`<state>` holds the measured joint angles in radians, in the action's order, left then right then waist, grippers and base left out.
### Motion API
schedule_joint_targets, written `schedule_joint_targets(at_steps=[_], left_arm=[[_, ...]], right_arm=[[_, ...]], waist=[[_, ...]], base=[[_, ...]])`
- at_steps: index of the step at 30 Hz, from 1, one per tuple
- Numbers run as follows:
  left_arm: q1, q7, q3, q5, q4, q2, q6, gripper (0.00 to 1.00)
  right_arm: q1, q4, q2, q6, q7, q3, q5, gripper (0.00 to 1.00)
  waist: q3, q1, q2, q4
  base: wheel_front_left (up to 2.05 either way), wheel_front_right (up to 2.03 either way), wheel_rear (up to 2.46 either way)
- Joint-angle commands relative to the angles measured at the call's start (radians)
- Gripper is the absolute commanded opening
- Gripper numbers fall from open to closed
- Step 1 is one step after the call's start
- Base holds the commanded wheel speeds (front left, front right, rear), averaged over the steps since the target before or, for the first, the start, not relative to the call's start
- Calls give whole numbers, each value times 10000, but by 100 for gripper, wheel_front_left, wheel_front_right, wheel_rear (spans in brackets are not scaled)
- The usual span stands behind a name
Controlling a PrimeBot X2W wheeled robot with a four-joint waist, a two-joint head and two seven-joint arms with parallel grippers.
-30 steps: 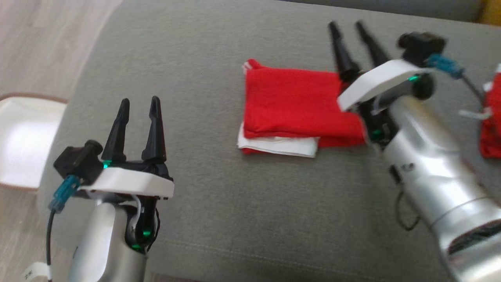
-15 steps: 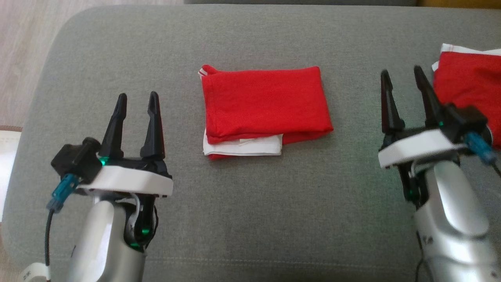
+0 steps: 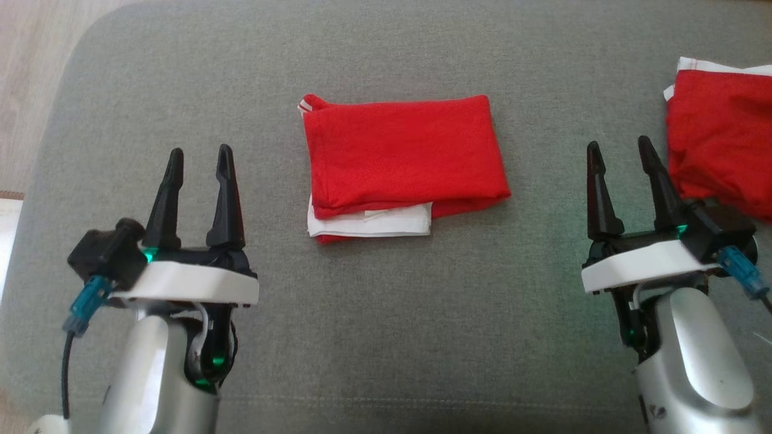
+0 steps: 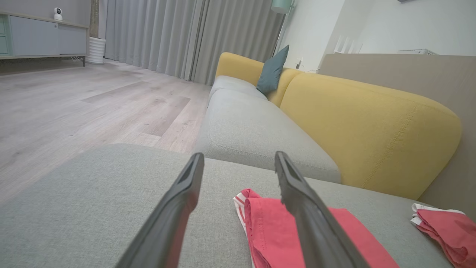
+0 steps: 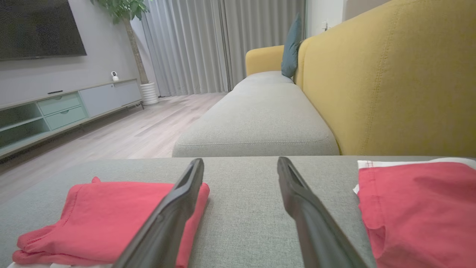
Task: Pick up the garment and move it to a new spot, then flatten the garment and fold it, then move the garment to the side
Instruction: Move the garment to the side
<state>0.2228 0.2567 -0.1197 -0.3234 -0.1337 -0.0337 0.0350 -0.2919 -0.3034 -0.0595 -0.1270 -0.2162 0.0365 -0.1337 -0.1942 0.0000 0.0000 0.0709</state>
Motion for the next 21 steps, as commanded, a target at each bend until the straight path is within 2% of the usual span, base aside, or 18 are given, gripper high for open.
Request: schedule_joint_targets(at_steps=[1, 10, 21], left_arm=[[217, 51, 300, 72, 331, -166, -16, 100], [368, 51, -58, -1, 190, -166, 117, 100], [611, 51, -433, -268, 142, -166, 98, 100]], right_arm=[[-63, 389, 90, -37, 26, 242, -69, 100], [-570, 151, 92, -37, 867, 231, -798, 100], [-1730, -1961, 92, -37, 2300, 293, -2045, 100]], waist=[[-24, 0, 0, 44], [-364, 0, 0, 657], [-1001, 0, 0, 1709]], base=[[0, 0, 0], [0, 0, 0], [0, 0, 0]])
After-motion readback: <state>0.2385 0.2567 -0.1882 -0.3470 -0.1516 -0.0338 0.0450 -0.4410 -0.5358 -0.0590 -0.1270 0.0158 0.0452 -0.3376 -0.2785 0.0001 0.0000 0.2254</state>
